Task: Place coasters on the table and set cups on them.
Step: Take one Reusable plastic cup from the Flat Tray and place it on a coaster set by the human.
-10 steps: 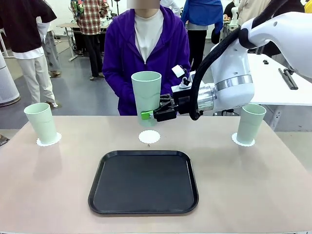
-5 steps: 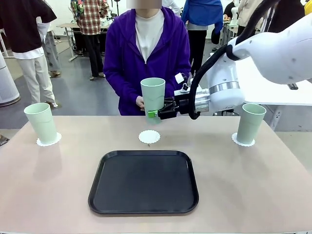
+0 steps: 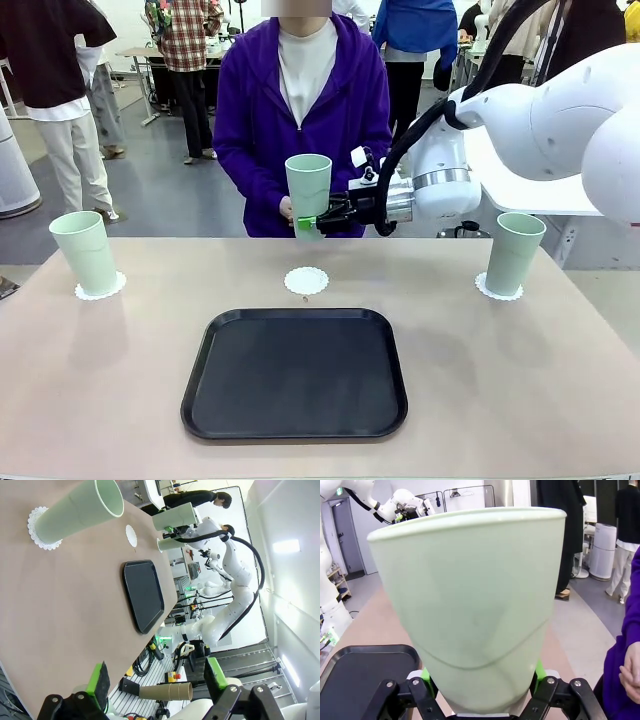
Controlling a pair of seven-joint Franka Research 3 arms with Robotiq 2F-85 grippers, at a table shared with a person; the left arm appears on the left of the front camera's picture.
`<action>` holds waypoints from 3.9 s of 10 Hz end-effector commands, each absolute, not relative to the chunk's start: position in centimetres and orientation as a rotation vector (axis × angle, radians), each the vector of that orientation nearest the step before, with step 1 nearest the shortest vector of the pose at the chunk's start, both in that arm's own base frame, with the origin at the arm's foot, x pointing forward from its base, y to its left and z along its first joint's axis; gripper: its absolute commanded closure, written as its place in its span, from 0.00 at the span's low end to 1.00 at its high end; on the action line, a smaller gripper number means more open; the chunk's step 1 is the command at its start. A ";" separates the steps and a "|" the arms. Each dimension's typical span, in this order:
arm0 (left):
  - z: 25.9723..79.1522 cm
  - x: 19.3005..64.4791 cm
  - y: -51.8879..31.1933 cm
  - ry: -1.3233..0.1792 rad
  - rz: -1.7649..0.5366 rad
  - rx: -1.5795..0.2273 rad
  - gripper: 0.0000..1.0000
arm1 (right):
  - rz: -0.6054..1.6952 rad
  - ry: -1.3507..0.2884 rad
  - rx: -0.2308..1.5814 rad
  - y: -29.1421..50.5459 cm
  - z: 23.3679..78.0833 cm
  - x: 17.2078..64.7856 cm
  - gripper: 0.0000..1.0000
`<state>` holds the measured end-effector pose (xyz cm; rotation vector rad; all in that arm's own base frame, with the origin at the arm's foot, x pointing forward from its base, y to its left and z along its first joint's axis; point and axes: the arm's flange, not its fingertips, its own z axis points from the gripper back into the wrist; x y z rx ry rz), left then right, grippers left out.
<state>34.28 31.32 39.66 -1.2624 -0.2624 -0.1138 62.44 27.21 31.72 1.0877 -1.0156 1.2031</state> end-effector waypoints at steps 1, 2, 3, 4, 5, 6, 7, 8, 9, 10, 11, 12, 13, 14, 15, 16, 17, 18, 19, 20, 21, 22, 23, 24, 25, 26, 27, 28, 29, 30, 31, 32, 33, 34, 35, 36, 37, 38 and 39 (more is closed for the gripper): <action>39.8 34.2 31.4 -0.266 -0.113 -1.259 0.00 | 1.203 -1.014 1.084 26.9 31.9 62.1 0.19; 39.8 34.2 31.4 -0.266 -0.113 -1.259 0.00 | 1.203 -1.014 1.084 26.9 31.9 62.1 0.19; 39.8 34.2 31.4 -0.266 -0.113 -1.259 0.00 | 1.203 -1.014 1.084 26.9 31.9 62.1 0.19; 39.8 34.2 31.4 -0.266 -0.113 -1.259 0.00 | 1.203 -1.014 1.084 26.9 31.9 62.1 0.19; 39.8 34.2 31.4 -0.266 -0.113 -1.259 0.00 | 1.202 -1.016 1.087 27.1 31.7 62.5 0.19; 39.8 34.2 31.4 -0.266 -0.113 -1.259 0.00 | 1.212 -1.022 1.118 26.8 31.2 61.8 0.19; 39.8 34.2 31.4 -0.266 -0.113 -1.259 0.00 | 1.224 -1.025 1.134 26.7 30.4 61.4 0.19; 39.8 34.2 31.4 -0.266 -0.113 -1.259 0.00 | 1.223 -1.008 1.153 26.8 29.1 61.2 0.19; 39.8 34.2 31.4 -0.266 -0.113 -1.259 0.00 | 1.217 -1.008 1.168 26.8 28.2 61.2 0.19; 39.8 34.2 31.4 -0.266 -0.113 -1.259 0.00 | 1.219 -1.005 1.178 26.9 27.4 61.2 0.19; 39.8 34.2 31.4 -0.266 -0.113 -1.259 0.00 | 1.232 -1.006 1.177 26.9 26.7 61.3 0.19; 39.8 34.2 31.4 -0.266 -0.113 -1.259 0.00 | 1.245 -1.008 1.187 27.1 26.0 61.4 0.19; 39.8 34.2 31.4 -0.266 -0.113 -1.259 0.00 | 1.256 -1.000 1.205 27.3 25.3 61.5 0.19; 39.8 34.2 31.4 -0.266 -0.113 -1.259 0.00 | 1.256 -0.991 1.217 27.7 24.7 61.6 0.19; 39.8 34.2 31.4 -0.266 -0.113 -1.259 0.00 | 1.270 -0.980 1.226 28.0 24.1 61.6 0.19; 39.8 34.2 31.4 -0.266 -0.113 -1.259 0.00 | 1.267 -0.964 1.238 28.2 23.5 61.6 0.19; 39.8 34.2 31.4 -0.266 -0.113 -1.259 0.00 | 1.278 -0.963 1.240 28.3 23.2 61.6 0.19; 39.8 34.2 31.4 -0.266 -0.113 -1.259 0.00 | 1.287 -0.958 1.239 28.4 22.8 61.7 0.19; 39.8 34.2 31.4 -0.266 -0.113 -1.259 0.00 | 1.293 -0.958 1.235 28.4 22.5 61.9 0.19; 39.8 34.2 31.4 -0.266 -0.113 -1.259 0.00 | 1.298 -0.956 1.230 28.6 22.3 62.2 0.19; 39.8 34.2 31.4 -0.266 -0.113 -1.259 0.00 | 1.303 -0.949 1.227 28.7 22.0 62.2 0.19; 39.8 34.2 31.4 -0.266 -0.113 -1.259 0.00 | 1.311 -0.946 1.225 28.7 21.7 62.3 0.19; 39.8 34.2 31.4 -0.266 -0.113 -1.259 0.00 | 1.311 -0.944 1.230 28.8 21.4 62.5 0.19; 39.8 34.2 31.4 -0.266 -0.113 -1.259 0.00 | 1.312 -0.943 1.233 28.8 21.1 62.6 0.19; 39.8 34.2 31.4 -0.266 -0.113 -1.259 0.00 | 1.309 -0.941 1.238 28.8 21.0 62.7 0.19; 39.8 34.2 31.4 -0.266 -0.113 -1.259 0.00 | 1.307 -0.937 1.238 28.9 20.8 62.7 0.19; 39.8 34.2 31.4 -0.266 -0.113 -1.259 0.00 | 1.309 -0.935 1.234 28.8 20.8 62.8 0.19; 39.8 34.2 31.4 -0.266 -0.113 -1.259 0.00 | 1.315 -0.937 1.235 28.8 20.8 62.8 0.19; 39.8 34.2 31.4 -0.266 -0.113 -1.259 0.00 | 1.311 -0.932 1.236 28.9 20.8 62.8 0.11; 39.8 34.2 31.4 -0.266 -0.113 -1.259 0.00 | 1.309 -0.926 1.237 28.9 20.8 62.8 0.00; 39.8 34.2 31.4 -0.266 -0.113 -1.259 0.00 | 1.304 -0.924 1.238 28.8 20.8 62.9 0.00; 39.8 34.2 31.4 -0.266 -0.113 -1.259 0.00 | 1.302 -0.920 1.239 28.8 20.8 62.9 0.00; 39.8 34.2 31.4 -0.266 -0.113 -1.259 0.00 | 1.301 -0.917 1.239 28.8 20.8 62.9 0.00; 39.8 34.2 31.4 -0.266 -0.113 -1.259 0.00 | 1.304 -0.912 1.246 28.8 20.9 63.0 0.00; 39.8 34.2 31.4 -0.266 -0.113 -1.259 0.00 | 1.303 -0.897 1.262 28.7 21.0 63.1 0.00; 39.8 34.2 31.4 -0.266 -0.113 -1.259 0.00 | 1.301 -0.884 1.273 28.6 21.0 63.1 0.00; 39.8 34.2 31.4 -0.266 -0.113 -1.259 0.00 | 1.302 -0.872 1.281 28.6 21.0 63.1 0.00; 39.8 34.2 31.4 -0.266 -0.113 -1.259 0.00 | 1.305 -0.869 1.282 28.5 21.0 63.2 0.00; 39.8 34.2 31.4 -0.266 -0.113 -1.259 0.00 | 1.305 -0.865 1.280 28.3 21.1 63.3 0.00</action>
